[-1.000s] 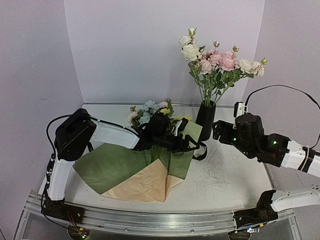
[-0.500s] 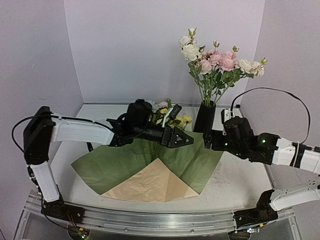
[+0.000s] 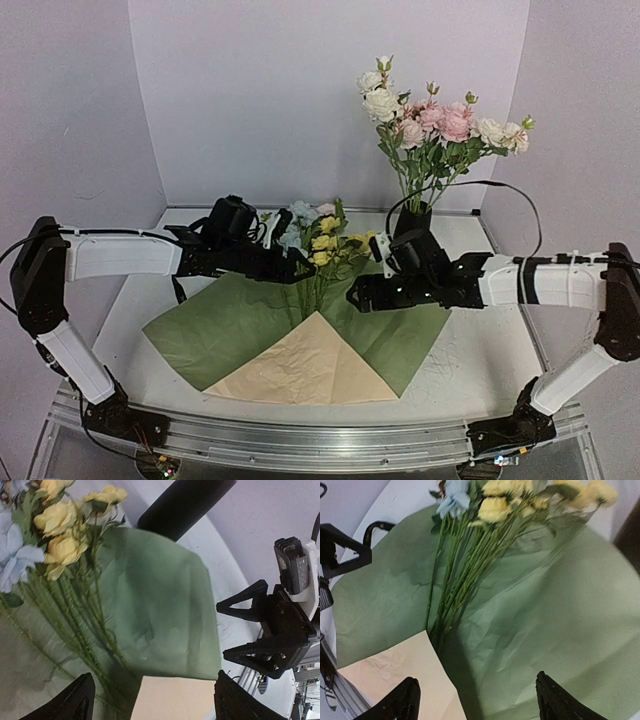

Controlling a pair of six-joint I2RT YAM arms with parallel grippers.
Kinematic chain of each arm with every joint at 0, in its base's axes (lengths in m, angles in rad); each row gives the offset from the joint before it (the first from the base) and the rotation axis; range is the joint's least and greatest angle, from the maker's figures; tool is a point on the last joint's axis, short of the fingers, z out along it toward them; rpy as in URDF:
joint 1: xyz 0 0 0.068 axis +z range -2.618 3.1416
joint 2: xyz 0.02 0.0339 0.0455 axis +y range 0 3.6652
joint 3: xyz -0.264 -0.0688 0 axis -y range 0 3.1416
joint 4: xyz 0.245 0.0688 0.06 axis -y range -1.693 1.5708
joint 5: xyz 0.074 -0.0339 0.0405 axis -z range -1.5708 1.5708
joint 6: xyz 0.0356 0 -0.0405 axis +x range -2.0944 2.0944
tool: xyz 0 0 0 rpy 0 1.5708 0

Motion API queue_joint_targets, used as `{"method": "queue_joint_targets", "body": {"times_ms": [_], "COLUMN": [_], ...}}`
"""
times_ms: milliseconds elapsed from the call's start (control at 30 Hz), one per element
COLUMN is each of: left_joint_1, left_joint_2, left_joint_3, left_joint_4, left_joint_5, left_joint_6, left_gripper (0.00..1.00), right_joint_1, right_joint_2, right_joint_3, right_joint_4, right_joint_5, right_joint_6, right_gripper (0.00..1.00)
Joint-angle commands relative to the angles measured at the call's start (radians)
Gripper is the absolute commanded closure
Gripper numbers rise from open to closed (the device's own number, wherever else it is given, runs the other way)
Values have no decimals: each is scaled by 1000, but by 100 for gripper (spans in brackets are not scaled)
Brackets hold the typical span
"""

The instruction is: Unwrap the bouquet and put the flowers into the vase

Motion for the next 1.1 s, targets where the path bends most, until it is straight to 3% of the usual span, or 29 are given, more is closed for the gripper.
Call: {"method": "queue_joint_targets", "body": {"times_ms": [0, 67, 167, 233, 433, 700, 800, 1067], "left_joint_1": [-6, -6, -4, -5, -5, -6, -5, -5], "left_joint_2": [-9, -11, -23, -31, -30, -35, -30, -44], "left_joint_3": [7, 1, -3, -5, -10, -8, -7, 3], "left_joint_4": [-112, -119, -132, -141, -162, -165, -166, -177], "left_joint_5": [-139, -167, -217, -252, -301, -348, -352, -351], "left_joint_6": [58, 57, 65, 73, 96, 107, 112, 116], "left_gripper": [17, 18, 18, 18, 18, 17, 17, 17], "right_joint_1": [0, 0, -1, -1, 0, 0, 2, 22], "right_joint_2": [147, 204, 247, 256, 311, 369, 346, 250], "right_joint_3": [63, 87, 85, 74, 77, 67, 42, -18], "right_joint_4": [95, 114, 151, 162, 154, 149, 181, 305], "right_joint_5": [-248, -280, -271, -235, -189, -281, -359, -772], "right_joint_6": [4, 16, 35, 39, 30, 6, -19, -68], "right_gripper": [31, 48, 85, 96, 99, 100, 100, 100]}}
